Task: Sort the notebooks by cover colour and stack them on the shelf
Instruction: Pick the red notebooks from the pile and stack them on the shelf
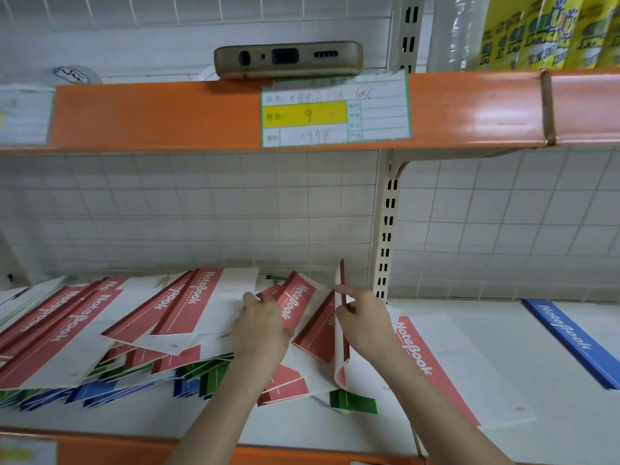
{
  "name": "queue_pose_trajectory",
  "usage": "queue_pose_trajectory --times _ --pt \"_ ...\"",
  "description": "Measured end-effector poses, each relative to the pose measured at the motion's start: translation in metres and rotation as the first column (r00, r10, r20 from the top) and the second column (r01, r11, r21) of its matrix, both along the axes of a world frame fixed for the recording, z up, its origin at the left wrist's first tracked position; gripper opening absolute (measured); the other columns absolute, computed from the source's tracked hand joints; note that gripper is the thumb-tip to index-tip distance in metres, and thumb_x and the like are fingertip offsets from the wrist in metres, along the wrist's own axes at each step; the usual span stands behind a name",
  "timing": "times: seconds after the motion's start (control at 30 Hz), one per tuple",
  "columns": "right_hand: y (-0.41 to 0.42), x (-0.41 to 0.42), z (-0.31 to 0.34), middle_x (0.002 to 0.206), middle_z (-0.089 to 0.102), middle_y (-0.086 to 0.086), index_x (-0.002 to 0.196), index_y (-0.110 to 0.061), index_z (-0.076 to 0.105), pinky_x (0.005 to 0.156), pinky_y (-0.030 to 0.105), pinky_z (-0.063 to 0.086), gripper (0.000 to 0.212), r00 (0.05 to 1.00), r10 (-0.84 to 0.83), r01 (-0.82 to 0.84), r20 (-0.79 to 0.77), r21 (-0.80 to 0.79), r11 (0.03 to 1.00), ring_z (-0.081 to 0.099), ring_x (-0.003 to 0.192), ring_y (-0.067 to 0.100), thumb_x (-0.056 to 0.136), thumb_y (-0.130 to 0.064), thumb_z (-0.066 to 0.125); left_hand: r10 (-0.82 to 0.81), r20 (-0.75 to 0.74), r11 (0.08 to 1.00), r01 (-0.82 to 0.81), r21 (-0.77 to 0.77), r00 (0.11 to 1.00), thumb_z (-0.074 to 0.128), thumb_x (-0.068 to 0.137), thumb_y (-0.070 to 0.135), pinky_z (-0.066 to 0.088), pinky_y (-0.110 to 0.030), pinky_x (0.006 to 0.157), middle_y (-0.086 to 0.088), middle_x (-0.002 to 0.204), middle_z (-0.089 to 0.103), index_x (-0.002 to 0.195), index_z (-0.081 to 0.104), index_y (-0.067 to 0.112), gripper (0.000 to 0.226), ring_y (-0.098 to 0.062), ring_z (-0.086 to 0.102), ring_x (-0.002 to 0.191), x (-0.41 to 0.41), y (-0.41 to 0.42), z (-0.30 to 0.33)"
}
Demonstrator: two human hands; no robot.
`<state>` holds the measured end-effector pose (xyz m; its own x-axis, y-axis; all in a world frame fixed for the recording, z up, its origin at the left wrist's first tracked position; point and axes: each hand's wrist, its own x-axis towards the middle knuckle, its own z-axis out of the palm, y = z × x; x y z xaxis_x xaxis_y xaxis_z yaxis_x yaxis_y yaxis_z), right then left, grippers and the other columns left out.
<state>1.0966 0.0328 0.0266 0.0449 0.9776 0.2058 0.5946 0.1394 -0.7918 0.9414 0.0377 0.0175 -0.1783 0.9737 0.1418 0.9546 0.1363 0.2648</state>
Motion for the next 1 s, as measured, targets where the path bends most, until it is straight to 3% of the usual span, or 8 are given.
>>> queue_pose_trajectory --times 0.13,0.23,0.33,0.5,0.63,0.77,0.9,1.0 --pt "-0.001 -0.003 0.004 0.049 0.045 -0.017 0.124 -0.022 0.061 0.042 0.010 0.030 0.047 0.999 0.034 -0.034 0.008 0.025 0.999 0.043 0.036 0.002 0.086 0.000 0.042 -0.159 0.455 0.984 0.179 -0.001 0.876 0.056 0.092 0.017 0.039 -0.009 0.043 0.009 0.088 0.053 0.116 0.042 0.016 0.027 -0.003 0.053 0.066 0.006 0.000 0.001" --pt "-0.004 -0.009 0.007 0.063 0.059 -0.008 0.124 -0.024 0.060 0.057 0.022 0.041 0.043 0.998 0.057 -0.057 0.014 0.060 0.997 0.049 0.051 0.008 0.089 -0.005 0.046 -0.172 0.638 0.982 0.184 0.049 0.751 0.049 0.095 0.014 0.039 -0.013 0.049 0.007 0.085 0.056 0.113 0.046 0.014 0.019 -0.002 0.052 0.068 0.016 0.003 0.001" --pt "-0.006 -0.012 0.009 0.085 0.069 -0.001 0.123 -0.025 0.061 0.071 0.027 0.048 0.038 0.998 0.043 -0.048 0.049 0.098 0.994 0.060 0.070 0.014 0.090 -0.010 0.049 -0.203 0.667 0.978 0.186 0.098 0.716 0.046 0.096 0.015 0.037 -0.018 0.057 0.010 0.087 0.057 0.116 0.049 0.017 0.020 0.000 0.053 0.073 0.022 0.006 -0.003" --pt "-0.005 0.000 0.009 0.061 0.054 -0.012 0.119 -0.023 0.063 0.047 0.014 0.034 0.040 1.000 0.023 -0.023 0.006 0.100 0.995 0.050 0.047 0.002 0.089 -0.005 0.046 -0.225 0.709 0.970 0.219 0.101 0.668 0.054 0.094 0.014 0.040 -0.016 0.060 0.009 0.095 0.061 0.121 0.054 0.020 0.028 -0.003 0.059 0.082 0.016 0.007 -0.005" --pt "-0.004 0.009 0.008 0.079 0.069 0.002 0.117 -0.023 0.064 0.054 0.018 0.041 0.040 1.000 -0.022 0.023 -0.015 0.086 0.996 0.065 0.084 0.026 0.090 -0.003 0.043 -0.112 0.799 0.977 0.210 -0.019 0.591 0.061 0.087 0.008 0.048 -0.025 0.060 0.003 0.096 0.064 0.125 0.045 0.025 0.044 -0.016 0.067 0.079 0.007 0.005 -0.004" --pt "-0.005 0.005 0.009 0.090 0.070 0.000 0.115 -0.019 0.067 0.062 0.021 0.041 0.038 0.995 -0.069 0.060 0.070 0.122 0.991 0.054 0.061 0.010 0.089 -0.003 0.044 -0.110 0.829 0.940 0.327 -0.092 0.549 0.066 0.075 -0.002 0.054 -0.027 0.056 -0.006 0.101 0.064 0.126 0.021 0.046 0.083 -0.022 0.070 0.077 0.001 0.002 -0.005" --pt "-0.003 -0.003 0.009 0.090 0.069 0.004 0.099 -0.015 0.069 0.062 0.027 0.047 0.022 0.966 -0.102 0.071 0.236 0.136 0.988 0.062 0.074 0.021 0.088 -0.013 0.050 -0.150 0.886 0.930 0.367 -0.025 0.439 0.068 0.069 -0.005 0.054 -0.027 0.056 -0.010 0.102 0.065 0.124 0.029 0.052 0.088 -0.022 0.071 0.075 -0.001 0.000 -0.003" --pt "-0.001 -0.009 0.007 0.073 0.058 -0.008 0.083 -0.024 0.064 0.046 0.014 0.026 0.013 0.950 -0.041 0.013 0.309 0.092 0.996 0.047 0.058 0.004 0.081 -0.037 0.065 -0.171 0.902 0.919 0.394 0.001 0.396 0.068 0.069 -0.007 0.054 -0.026 0.054 -0.006 0.097 0.069 0.119 0.030 0.059 0.091 -0.020 0.072 0.073 -0.001 0.003 -0.002"
